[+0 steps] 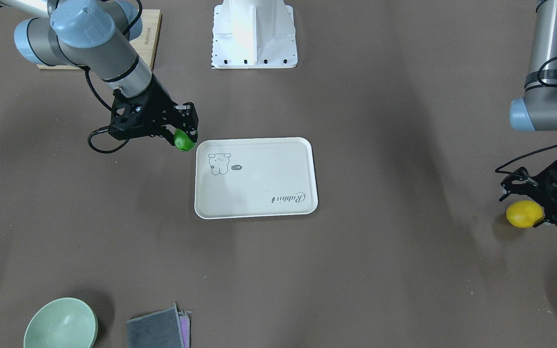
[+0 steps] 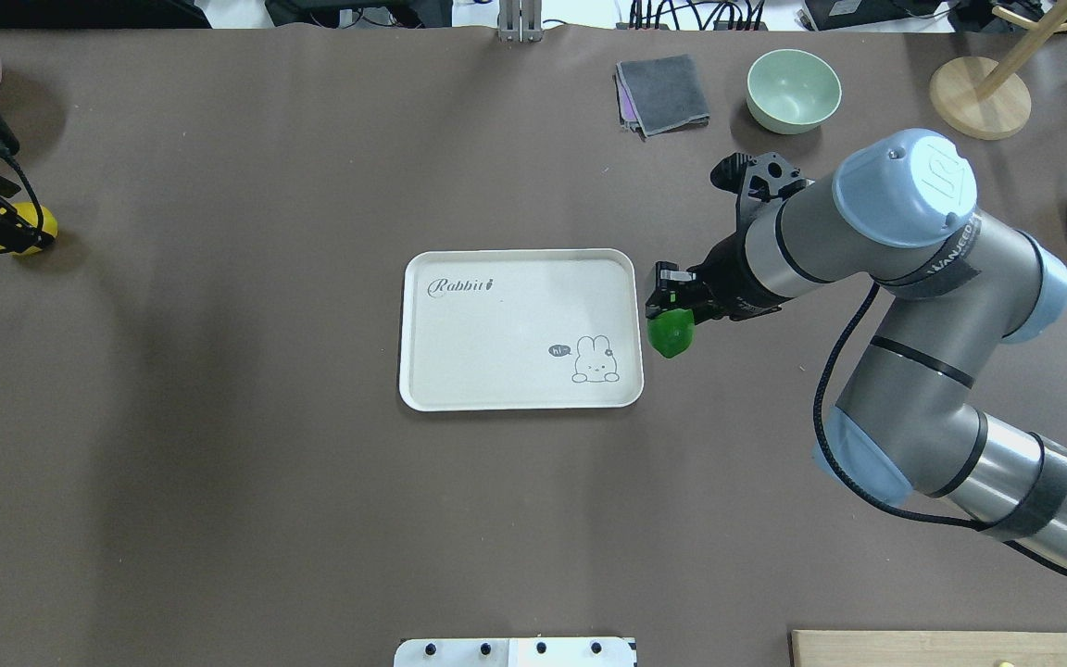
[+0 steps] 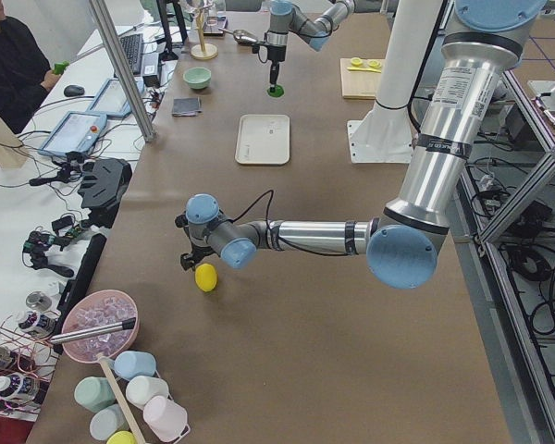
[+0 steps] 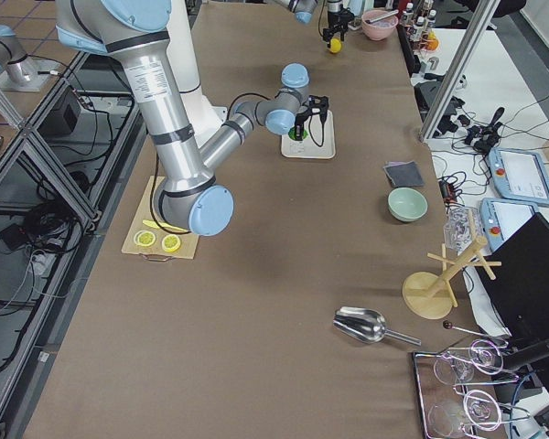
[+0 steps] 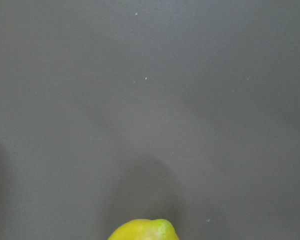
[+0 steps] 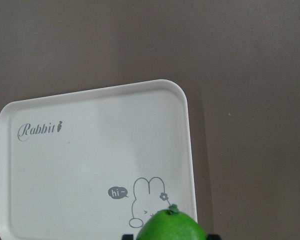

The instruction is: Place all lemons on tray

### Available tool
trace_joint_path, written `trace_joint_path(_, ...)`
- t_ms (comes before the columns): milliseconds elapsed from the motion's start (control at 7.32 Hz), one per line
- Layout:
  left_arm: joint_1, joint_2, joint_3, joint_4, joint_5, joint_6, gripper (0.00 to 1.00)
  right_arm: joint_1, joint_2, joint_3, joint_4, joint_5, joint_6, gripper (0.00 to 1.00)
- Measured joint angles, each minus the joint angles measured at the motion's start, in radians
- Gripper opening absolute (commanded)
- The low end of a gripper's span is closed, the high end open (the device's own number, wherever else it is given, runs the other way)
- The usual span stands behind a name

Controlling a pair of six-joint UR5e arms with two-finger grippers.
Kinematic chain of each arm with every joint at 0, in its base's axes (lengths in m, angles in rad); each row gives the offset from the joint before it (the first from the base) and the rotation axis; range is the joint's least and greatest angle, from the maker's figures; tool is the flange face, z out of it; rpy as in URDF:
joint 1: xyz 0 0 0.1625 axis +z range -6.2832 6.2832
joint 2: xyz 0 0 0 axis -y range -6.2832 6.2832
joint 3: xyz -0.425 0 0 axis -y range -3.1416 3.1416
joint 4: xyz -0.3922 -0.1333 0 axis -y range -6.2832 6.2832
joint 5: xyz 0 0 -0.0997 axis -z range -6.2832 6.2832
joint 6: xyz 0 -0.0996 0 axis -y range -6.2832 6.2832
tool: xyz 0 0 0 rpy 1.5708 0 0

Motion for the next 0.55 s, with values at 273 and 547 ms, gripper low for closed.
trace_joint_path(273,0.001,-0.01,0.013,0.001,0.006,0.008,0.97,-0.042,0.04,-0.017,-0.006,-0.048,0.039,0.0)
trace_joint_path(547,0.001,-0.013,0.031,-0.001,0.01,0.013,0.97,-0.07,0.082,-0.05,-0.006,-0.081,0.064,0.0)
